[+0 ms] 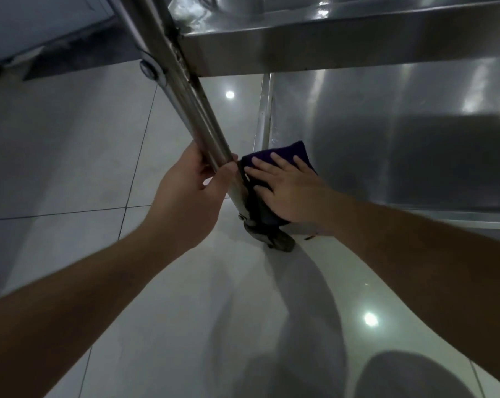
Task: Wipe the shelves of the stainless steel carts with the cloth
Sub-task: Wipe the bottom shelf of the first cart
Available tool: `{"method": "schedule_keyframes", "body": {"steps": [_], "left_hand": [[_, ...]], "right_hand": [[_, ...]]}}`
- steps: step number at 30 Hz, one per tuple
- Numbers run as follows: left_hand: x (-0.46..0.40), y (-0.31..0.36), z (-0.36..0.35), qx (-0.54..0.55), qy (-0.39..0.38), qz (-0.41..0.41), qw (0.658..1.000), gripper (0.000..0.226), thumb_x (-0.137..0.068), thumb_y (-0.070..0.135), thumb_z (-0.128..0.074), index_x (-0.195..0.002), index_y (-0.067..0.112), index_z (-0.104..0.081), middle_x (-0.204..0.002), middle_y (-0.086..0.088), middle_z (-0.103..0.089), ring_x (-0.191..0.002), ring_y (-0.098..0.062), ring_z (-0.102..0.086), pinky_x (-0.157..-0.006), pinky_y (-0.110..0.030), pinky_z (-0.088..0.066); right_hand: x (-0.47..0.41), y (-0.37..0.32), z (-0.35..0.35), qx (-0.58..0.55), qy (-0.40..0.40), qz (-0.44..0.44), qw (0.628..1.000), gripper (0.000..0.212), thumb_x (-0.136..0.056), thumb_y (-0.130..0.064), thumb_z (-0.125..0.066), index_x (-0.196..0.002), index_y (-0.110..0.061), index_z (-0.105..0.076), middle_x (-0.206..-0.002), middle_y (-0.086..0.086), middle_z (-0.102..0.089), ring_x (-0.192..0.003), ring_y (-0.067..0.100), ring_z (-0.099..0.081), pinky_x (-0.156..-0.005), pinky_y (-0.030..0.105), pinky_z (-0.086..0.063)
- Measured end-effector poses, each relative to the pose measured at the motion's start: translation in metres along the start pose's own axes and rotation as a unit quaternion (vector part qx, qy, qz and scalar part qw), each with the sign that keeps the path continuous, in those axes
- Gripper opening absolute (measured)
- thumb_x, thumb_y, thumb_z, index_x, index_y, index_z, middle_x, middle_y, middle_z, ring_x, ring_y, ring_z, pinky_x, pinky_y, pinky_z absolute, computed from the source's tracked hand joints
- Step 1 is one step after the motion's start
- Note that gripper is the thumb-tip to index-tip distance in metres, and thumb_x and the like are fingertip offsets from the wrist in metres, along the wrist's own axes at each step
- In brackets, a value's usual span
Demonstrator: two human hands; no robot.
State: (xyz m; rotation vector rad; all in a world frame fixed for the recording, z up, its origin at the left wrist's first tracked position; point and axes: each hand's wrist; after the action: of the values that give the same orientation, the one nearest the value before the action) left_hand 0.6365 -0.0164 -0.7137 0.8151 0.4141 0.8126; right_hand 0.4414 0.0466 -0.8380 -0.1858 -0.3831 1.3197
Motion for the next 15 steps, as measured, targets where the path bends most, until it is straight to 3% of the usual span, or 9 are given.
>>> {"method": "schedule_keyframes", "body": {"steps": [3, 11, 15], "left_hand": [[0.002, 0.001, -0.001, -0.02, 0.0, -0.009, 1.0, 0.03, -0.103, 0.034, -0.059, -0.132, 0.028, -0.06, -0.114, 0.024, -0.07, -0.106, 0.017, -0.059, -0.078, 0.005, -0.041], [0.002, 0.001, 0.002, -0.036, -0.011, -0.01, 0.999, 0.032, -0.103, 0.033, -0.059, -0.135, 0.026, -0.059, -0.119, 0.022, -0.07, -0.113, 0.012, -0.06, -0.083, 0.005, -0.042], [0.003, 0.002, 0.003, -0.04, -0.018, -0.008, 0.999, 0.034, -0.102, 0.036, -0.058, -0.134, 0.027, -0.059, -0.118, 0.023, -0.069, -0.115, 0.014, -0.058, -0.083, 0.005, -0.041]], "right_hand": [[-0.044, 0.013, 0.016, -0.007, 0.007, -0.051, 0.999, 0.058, -0.103, -0.056, -0.013, -0.16, -0.044, -0.008, -0.17, -0.017, 0.001, -0.157, 0.02, 0.004, -0.122, 0.055, 0.007], [-0.122, 0.036, 0.052, -0.041, -0.013, -0.175, 0.984, 0.059, -0.107, -0.049, -0.019, -0.162, -0.037, -0.003, -0.171, -0.007, 0.007, -0.156, 0.029, 0.011, -0.121, 0.061, 0.009], [-0.112, 0.03, 0.048, -0.04, -0.007, -0.159, 0.986, 0.06, -0.106, -0.051, -0.018, -0.162, -0.036, -0.003, -0.172, -0.005, 0.005, -0.156, 0.03, 0.01, -0.121, 0.061, 0.009]]}}
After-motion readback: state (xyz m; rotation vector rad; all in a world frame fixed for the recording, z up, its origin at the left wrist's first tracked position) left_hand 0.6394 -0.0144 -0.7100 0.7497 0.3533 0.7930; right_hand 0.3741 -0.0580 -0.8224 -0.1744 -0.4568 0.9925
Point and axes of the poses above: each hand's wrist, its own x-axis away from the middle knuckle, its own z-axis out of the back of the hand, y = z × x
